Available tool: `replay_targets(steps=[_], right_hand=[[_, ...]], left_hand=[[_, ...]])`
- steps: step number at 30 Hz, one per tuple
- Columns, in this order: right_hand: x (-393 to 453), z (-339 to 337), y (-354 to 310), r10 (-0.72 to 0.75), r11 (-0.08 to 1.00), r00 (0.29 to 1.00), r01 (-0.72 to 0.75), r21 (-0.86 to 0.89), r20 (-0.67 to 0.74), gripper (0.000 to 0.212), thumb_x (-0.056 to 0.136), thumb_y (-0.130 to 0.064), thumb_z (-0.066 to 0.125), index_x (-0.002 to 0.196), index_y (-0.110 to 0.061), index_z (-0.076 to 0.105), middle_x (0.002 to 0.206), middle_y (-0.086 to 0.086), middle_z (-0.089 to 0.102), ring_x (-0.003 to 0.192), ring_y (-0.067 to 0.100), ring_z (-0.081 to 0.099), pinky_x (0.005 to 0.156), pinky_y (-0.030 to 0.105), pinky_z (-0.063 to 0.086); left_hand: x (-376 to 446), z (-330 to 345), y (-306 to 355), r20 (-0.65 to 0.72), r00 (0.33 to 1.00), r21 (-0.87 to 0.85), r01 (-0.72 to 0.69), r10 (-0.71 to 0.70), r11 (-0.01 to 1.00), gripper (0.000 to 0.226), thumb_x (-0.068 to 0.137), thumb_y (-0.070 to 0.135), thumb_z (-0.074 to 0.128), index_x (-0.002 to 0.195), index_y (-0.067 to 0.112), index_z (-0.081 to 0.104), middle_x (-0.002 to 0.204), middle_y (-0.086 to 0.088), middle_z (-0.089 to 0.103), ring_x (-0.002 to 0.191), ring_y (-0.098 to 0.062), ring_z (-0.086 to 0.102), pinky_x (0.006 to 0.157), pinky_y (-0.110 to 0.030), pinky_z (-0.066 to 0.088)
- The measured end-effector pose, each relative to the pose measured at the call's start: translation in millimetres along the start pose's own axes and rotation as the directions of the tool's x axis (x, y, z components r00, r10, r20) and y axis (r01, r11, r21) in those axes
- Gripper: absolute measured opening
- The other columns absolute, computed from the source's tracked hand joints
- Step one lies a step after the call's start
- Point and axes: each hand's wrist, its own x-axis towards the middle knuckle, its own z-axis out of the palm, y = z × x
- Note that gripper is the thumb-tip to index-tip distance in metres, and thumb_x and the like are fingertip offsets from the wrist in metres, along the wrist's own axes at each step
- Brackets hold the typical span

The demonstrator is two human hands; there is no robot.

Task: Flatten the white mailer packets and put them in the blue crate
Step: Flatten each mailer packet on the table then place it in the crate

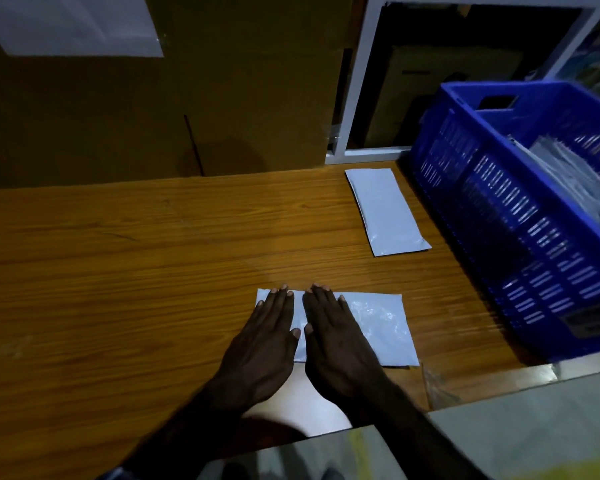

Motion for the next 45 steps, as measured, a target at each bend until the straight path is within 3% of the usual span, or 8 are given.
replay_targets(steps=[2,5,8,16,29,34,37,45], right_hand=[[-1.8,-6.2,1.9,0.031,0.999,1.0,-0.031,-0.035,-0.005,0.052,0.106,-0.025,0.03,0.154,-0.005,0.026,0.164,0.011,0.014,0.153,0.023,0.007,0.123,0.04,0.004],[-7.9,-6.3,7.8,0.059,0.993,0.998,-0.058,-0.107,0.006,0.053,0.106,-0.026,0.029,0.155,-0.006,0.025,0.164,0.01,0.012,0.153,0.023,0.007,0.123,0.044,0.009],[-12.2,-3.1,11.9,0.092,0.992,0.995,-0.089,-0.085,0.032,0.054,0.107,-0.028,0.026,0.156,-0.008,0.02,0.164,0.008,0.011,0.153,0.02,0.005,0.122,0.044,0.012],[-15.0,1.7,15.4,0.058,0.996,0.998,-0.055,-0.077,0.031,0.053,0.105,-0.021,0.036,0.153,-0.002,0.026,0.162,0.014,0.02,0.152,0.025,0.01,0.121,0.049,0.019],[-16.6,-15.2,29.5,0.169,0.981,0.985,-0.164,-0.108,0.043,0.056,0.107,-0.034,0.013,0.157,-0.009,0.018,0.165,0.008,0.005,0.153,0.02,0.002,0.123,0.039,-0.002],[-19.6,-13.3,30.4,0.141,0.983,0.99,-0.137,-0.119,0.02,0.054,0.108,-0.03,0.021,0.156,-0.007,0.018,0.165,0.011,0.01,0.153,0.023,0.005,0.123,0.043,0.008],[-21.6,-13.3,30.4,0.11,0.987,0.994,-0.106,-0.124,0.023,0.053,0.107,-0.027,0.026,0.155,-0.003,0.023,0.164,0.015,0.013,0.153,0.026,0.008,0.122,0.048,0.016],[-16.4,-23.7,34.9,0.118,0.988,0.993,-0.116,-0.102,0.018,0.054,0.106,-0.028,0.028,0.15,0.002,0.033,0.16,0.018,0.025,0.15,0.028,0.019,0.12,0.05,0.022]], left_hand=[[0.6,-3.2,5.1,-0.02,1.0,-0.016,0.015,-0.015,1.0,0.067,0.091,0.054,-0.009,0.148,0.022,-0.018,0.158,0.004,-0.021,0.144,-0.006,-0.025,0.116,-0.022,-0.016],[2.5,1.5,12.2,-0.084,0.996,0.052,-0.023,0.027,0.998,0.06,0.101,0.035,0.018,0.154,0.009,0.011,0.161,-0.009,0.012,0.149,-0.016,0.005,0.116,-0.033,0.007],[6.0,7.0,15.7,-0.073,0.997,0.1,-0.013,0.02,0.995,0.057,0.101,0.032,0.022,0.152,0.007,0.025,0.159,-0.01,0.023,0.147,-0.023,0.021,0.113,-0.039,0.016],[5.6,11.7,13.0,-0.048,0.998,0.2,-0.029,0.04,0.979,0.06,0.099,0.038,0.025,0.152,0.009,0.03,0.159,-0.008,0.025,0.147,-0.021,0.022,0.112,-0.042,0.017],[23.7,13.9,35.9,-0.105,0.992,0.225,-0.042,0.067,0.973,0.056,0.1,0.036,0.026,0.147,0.008,0.039,0.154,-0.01,0.036,0.144,-0.023,0.031,0.111,-0.047,0.02],[23.9,21.7,30.1,-0.093,0.992,0.232,-0.067,0.09,0.97,0.059,0.104,0.038,0.012,0.149,0.009,0.035,0.157,-0.01,0.029,0.146,-0.024,0.025,0.111,-0.05,0.023],[22.7,22.0,30.8,-0.087,0.992,0.241,-0.07,0.094,0.968,0.057,0.103,0.038,0.02,0.151,0.01,0.033,0.159,-0.01,0.025,0.148,-0.023,0.02,0.113,-0.05,0.023],[31.1,11.3,37.1,-0.077,0.988,0.274,-0.108,0.134,0.956,0.058,0.099,0.037,0.024,0.141,0.005,0.049,0.148,-0.012,0.045,0.139,-0.025,0.041,0.108,-0.049,0.023]])
